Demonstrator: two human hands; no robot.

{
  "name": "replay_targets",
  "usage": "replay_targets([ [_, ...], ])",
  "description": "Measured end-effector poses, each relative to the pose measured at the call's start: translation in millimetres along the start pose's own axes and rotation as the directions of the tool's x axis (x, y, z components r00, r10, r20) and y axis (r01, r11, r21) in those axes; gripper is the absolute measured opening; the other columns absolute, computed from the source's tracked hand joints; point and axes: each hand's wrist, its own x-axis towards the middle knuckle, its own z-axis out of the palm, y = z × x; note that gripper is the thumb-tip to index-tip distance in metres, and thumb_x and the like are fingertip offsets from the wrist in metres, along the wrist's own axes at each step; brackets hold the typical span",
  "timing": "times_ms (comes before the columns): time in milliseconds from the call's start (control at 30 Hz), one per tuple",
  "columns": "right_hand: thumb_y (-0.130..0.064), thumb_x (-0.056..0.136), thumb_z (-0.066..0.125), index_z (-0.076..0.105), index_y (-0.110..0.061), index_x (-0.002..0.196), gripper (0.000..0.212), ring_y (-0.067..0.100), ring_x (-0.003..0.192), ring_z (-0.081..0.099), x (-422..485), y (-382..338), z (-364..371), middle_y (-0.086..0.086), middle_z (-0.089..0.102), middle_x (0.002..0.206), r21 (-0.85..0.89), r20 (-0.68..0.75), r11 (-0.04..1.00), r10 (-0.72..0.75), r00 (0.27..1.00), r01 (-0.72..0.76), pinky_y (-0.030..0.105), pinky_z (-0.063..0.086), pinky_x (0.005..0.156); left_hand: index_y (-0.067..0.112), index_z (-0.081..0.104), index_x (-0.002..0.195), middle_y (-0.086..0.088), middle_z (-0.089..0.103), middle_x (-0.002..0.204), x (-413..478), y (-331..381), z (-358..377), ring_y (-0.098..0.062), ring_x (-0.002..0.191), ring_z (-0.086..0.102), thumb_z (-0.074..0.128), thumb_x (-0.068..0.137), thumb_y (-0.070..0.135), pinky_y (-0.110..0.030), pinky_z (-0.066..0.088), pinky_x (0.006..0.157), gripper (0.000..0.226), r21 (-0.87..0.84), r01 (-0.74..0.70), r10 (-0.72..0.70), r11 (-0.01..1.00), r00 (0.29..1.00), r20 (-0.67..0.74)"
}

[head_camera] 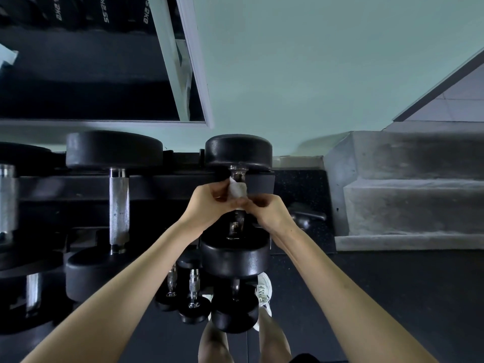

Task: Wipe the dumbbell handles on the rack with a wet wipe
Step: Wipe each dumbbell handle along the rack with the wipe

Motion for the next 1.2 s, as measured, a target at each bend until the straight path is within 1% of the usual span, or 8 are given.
replay_targets([
  [133, -0.016, 0.088, 0.066, 0.071, 0.001, 0.094, 0.018, -0.005, 0.055, 0.057, -8.4, 12.0, -1.9, 0.01, 0.07, 0.078, -0.136, 0.035, 0.991, -0.013, 0.999, 0.018, 0.01, 0.043, 0.054, 0.02, 0.069, 0.095, 0.012, 0.071, 0.086, -10.1, -8.5, -4.7, 0.006, 0.08, 0.065, 0.084, 0.065, 0.013, -0.008, 0.048, 0.073, 0.033, 0.038, 0.013, -0.016, 0.999, 0.996, 0.085],
  [300, -0.031, 0.083, 0.071, 0.073, -0.009, 0.088, 0.023, -0.002, 0.061, 0.058, -12.4, 30.7, -1.6, -0.007, 0.065, 0.068, -0.347, 0.093, 0.938, 0.036, 0.995, -0.002, 0.017, 0.043, 0.06, 0.032, 0.066, 0.094, 0.012, 0.073, 0.089, -21.2, -30.1, -9.9, 0.003, 0.087, 0.065, 0.085, 0.063, 0.02, -0.014, 0.047, 0.084, 0.037, 0.167, -0.006, -0.021, 0.986, 0.987, 0.157],
  [533, -0.022, 0.081, 0.073, 0.074, -0.012, 0.092, 0.015, 0.007, 0.076, 0.069, 8.0, 3.8, 11.9, -0.001, 0.073, 0.082, 0.106, -0.109, 0.994, -0.007, 0.994, 0.018, 0.017, 0.049, 0.065, 0.014, 0.06, 0.124, 0.007, 0.072, 0.096, -0.5, -22.2, 0.4, 0.001, 0.085, 0.066, 0.079, 0.068, 0.002, -0.01, 0.049, 0.078, 0.061, -0.193, 0.038, -0.042, 0.98, 0.999, -0.017],
  [667, -0.018, 0.085, 0.069, 0.069, -0.003, 0.107, 0.027, 0.006, 0.083, 0.066, 25.7, -6.0, 16.2, 0.005, 0.072, 0.096, 0.087, -0.185, 0.994, -0.056, 0.981, 0.073, 0.012, 0.05, 0.071, 0.013, 0.065, 0.113, 0.005, 0.072, 0.097, 12.2, -11.8, 3.9, -0.004, 0.09, 0.066, 0.075, 0.07, 0.0, -0.016, 0.051, 0.08, 0.046, -0.305, 0.002, -0.031, 0.952, 0.996, -0.089],
  [833, -0.017, 0.085, 0.068, 0.071, -0.007, 0.104, 0.022, 0.01, 0.086, 0.065, 20.5, -1.1, 5.2, 0.002, 0.07, 0.093, -0.118, -0.055, 0.99, -0.088, 0.995, 0.081, 0.012, 0.05, 0.072, 0.013, 0.066, 0.113, 0.006, 0.072, 0.1, 4.2, -13.5, 0.5, -0.003, 0.093, 0.065, 0.078, 0.071, 0.003, -0.012, 0.049, 0.081, 0.045, -0.154, -0.026, 0.023, 0.988, 0.999, -0.023],
  [933, -0.045, 0.072, 0.073, 0.076, -0.024, 0.086, 0.026, 0.015, 0.084, 0.067, 6.5, 16.8, 5.5, -0.002, 0.073, 0.083, -0.263, -0.026, 0.965, -0.026, 0.999, 0.018, 0.033, 0.053, 0.079, 0.022, 0.069, 0.097, 0.017, 0.073, 0.082, -9.8, -22.0, -3.6, 0.005, 0.082, 0.065, 0.081, 0.068, 0.005, -0.008, 0.047, 0.077, 0.036, 0.015, -0.003, 0.002, 1.0, 0.996, 0.087],
  [1000, -0.068, 0.057, 0.065, 0.071, -0.037, 0.063, 0.032, 0.011, 0.074, 0.063, -1.6, 29.4, 6.0, -0.01, 0.068, 0.066, -0.379, 0.02, 0.925, 0.033, 0.999, -0.023, 0.037, 0.048, 0.077, 0.022, 0.069, 0.094, 0.023, 0.07, 0.072, -18.4, -27.3, -4.2, 0.01, 0.076, 0.064, 0.081, 0.067, 0.005, -0.004, 0.045, 0.069, 0.034, 0.102, 0.05, -0.067, 0.994, 0.982, 0.177],
  [1200, -0.054, 0.077, 0.068, 0.057, -0.033, 0.037, 0.047, 0.006, 0.047, 0.038, -6.2, 21.5, -0.6, -0.017, 0.044, 0.034, -0.531, 0.105, 0.847, 0.099, 0.99, -0.028, 0.031, 0.027, 0.068, 0.011, 0.068, 0.068, 0.007, 0.07, 0.061, -7.0, -16.9, -13.5, 0.002, 0.06, 0.062, 0.084, 0.064, 0.003, -0.008, 0.046, 0.06, 0.018, 0.247, 0.175, -0.245, 0.953, 0.926, 0.287],
])
